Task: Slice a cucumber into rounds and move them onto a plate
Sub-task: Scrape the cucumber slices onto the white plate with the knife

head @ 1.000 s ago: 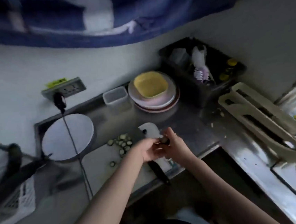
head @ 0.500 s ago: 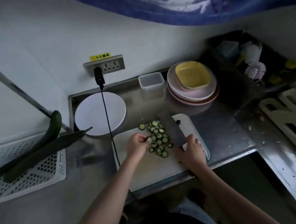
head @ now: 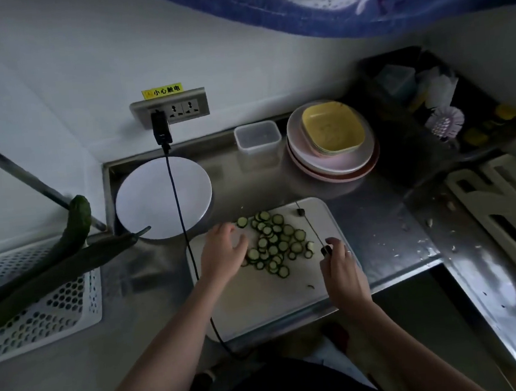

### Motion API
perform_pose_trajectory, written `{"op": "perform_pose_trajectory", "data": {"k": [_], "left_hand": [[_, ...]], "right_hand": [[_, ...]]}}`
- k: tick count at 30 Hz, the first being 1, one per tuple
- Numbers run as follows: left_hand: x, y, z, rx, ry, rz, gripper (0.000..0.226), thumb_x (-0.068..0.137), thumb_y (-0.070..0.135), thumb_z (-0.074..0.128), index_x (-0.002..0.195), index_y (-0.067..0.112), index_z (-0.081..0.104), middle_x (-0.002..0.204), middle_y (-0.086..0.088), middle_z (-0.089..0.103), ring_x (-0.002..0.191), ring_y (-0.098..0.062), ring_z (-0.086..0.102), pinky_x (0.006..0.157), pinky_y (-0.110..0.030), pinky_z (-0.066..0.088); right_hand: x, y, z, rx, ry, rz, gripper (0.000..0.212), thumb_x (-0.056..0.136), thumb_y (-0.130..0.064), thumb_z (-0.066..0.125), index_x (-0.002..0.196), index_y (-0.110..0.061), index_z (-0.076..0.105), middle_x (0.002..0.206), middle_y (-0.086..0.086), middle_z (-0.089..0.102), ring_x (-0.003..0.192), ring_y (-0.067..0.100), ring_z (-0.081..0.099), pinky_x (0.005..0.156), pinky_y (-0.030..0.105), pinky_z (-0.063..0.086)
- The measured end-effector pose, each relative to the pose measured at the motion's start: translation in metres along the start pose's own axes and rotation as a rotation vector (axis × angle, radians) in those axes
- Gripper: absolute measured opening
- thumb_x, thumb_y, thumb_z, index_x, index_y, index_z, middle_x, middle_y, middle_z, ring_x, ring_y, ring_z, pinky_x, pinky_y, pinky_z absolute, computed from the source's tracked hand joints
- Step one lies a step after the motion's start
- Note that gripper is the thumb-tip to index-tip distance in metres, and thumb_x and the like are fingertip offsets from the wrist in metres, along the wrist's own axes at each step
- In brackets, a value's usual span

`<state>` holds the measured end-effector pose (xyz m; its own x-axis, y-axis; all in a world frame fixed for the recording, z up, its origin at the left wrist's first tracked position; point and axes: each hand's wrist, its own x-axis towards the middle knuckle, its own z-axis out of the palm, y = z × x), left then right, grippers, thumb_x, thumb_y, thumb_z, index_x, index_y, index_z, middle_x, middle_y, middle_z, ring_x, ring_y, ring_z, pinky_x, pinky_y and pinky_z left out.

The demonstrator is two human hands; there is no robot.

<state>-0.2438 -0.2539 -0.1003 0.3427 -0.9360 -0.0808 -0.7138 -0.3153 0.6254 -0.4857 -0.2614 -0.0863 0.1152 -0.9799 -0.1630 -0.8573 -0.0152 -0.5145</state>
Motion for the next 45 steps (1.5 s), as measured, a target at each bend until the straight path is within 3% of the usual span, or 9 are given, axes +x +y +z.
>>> {"op": "perform_pose_trajectory", "data": {"k": [3,6,13,17,21,25,38,42,45], "left_hand": [[0.019,0.011,0.003,-0.007,-0.254,-0.011,0.062,0.097,0.043,0.043,0.148,0.013,0.027,0.153,-0.004,0.025,0.141,-0.019,0.019,0.112,-0.033,0.021],[0.035,0.019,0.015,0.008,-0.401,-0.044,0.072,0.097,0.052,0.033,0.152,0.013,0.006,0.159,-0.003,0.001,0.145,-0.016,-0.002,0.117,-0.033,0.003],[0.030,0.022,0.034,0.053,-0.413,0.102,0.066,0.098,0.045,0.037,0.150,0.010,0.017,0.158,-0.002,0.011,0.144,-0.012,0.004,0.115,-0.028,0.008],[0.037,0.015,0.031,-0.010,-0.330,0.088,0.059,0.097,0.041,0.042,0.148,0.016,0.025,0.153,-0.004,0.025,0.140,-0.017,0.020,0.113,-0.036,0.024],[0.046,0.019,0.031,0.105,-0.346,0.152,0.061,0.097,0.041,0.040,0.150,0.017,0.021,0.156,0.001,0.019,0.141,-0.020,0.011,0.113,-0.033,0.014],[0.045,0.021,0.041,0.144,-0.376,0.190,0.059,0.097,0.041,0.040,0.149,0.017,0.025,0.157,0.002,0.014,0.143,-0.016,0.008,0.116,-0.029,0.007],[0.009,0.007,0.042,-0.058,-0.321,0.232,0.053,0.094,0.035,0.042,0.141,0.012,0.041,0.147,-0.004,0.037,0.137,-0.016,0.029,0.110,-0.024,0.021],[0.014,-0.001,0.033,-0.041,-0.173,0.193,0.054,0.096,0.033,0.039,0.144,0.009,0.036,0.149,-0.008,0.034,0.139,-0.021,0.026,0.113,-0.030,0.019],[0.025,-0.022,0.023,0.176,0.009,0.139,0.053,0.096,0.025,0.043,0.143,0.001,0.034,0.150,-0.016,0.031,0.140,-0.028,0.025,0.115,-0.039,0.019]], "right_hand": [[0.004,0.003,-0.004,0.001,-0.009,-0.016,0.033,0.098,-0.034,0.045,0.124,-0.014,0.045,0.115,0.008,0.059,0.101,0.026,0.058,0.076,0.039,0.050],[0.012,0.004,-0.004,-0.049,-0.031,-0.013,0.025,0.098,-0.035,0.044,0.114,-0.016,0.047,0.108,0.006,0.059,0.091,0.024,0.059,0.069,0.040,0.052],[0.019,0.002,-0.004,-0.058,-0.035,-0.056,0.023,0.098,-0.034,0.044,0.113,-0.017,0.049,0.107,0.003,0.058,0.090,0.024,0.059,0.067,0.040,0.051],[0.017,0.002,-0.003,-0.064,-0.072,-0.110,0.022,0.098,-0.033,0.046,0.113,-0.017,0.049,0.105,0.004,0.060,0.088,0.026,0.061,0.068,0.038,0.050],[0.022,0.004,0.000,-0.086,-0.115,-0.083,0.022,0.097,-0.035,0.046,0.112,-0.018,0.047,0.104,0.005,0.060,0.086,0.027,0.060,0.069,0.040,0.051],[0.026,0.010,-0.006,-0.132,-0.133,-0.058,0.024,0.098,-0.036,0.045,0.111,-0.017,0.047,0.101,0.003,0.057,0.084,0.024,0.057,0.061,0.032,0.041],[0.019,0.015,-0.012,-0.125,-0.208,-0.126,0.022,0.097,-0.037,0.048,0.111,-0.021,0.049,0.099,0.001,0.060,0.084,0.022,0.059,0.062,0.030,0.039],[0.019,0.018,-0.020,-0.056,-0.134,-0.063,0.022,0.096,-0.036,0.050,0.112,-0.019,0.050,0.102,0.002,0.062,0.085,0.025,0.061,0.062,0.031,0.041],[0.013,0.021,-0.019,-0.098,-0.150,-0.067,0.023,0.097,-0.036,0.049,0.112,-0.020,0.050,0.104,0.002,0.063,0.087,0.024,0.061,0.063,0.032,0.043]]}}
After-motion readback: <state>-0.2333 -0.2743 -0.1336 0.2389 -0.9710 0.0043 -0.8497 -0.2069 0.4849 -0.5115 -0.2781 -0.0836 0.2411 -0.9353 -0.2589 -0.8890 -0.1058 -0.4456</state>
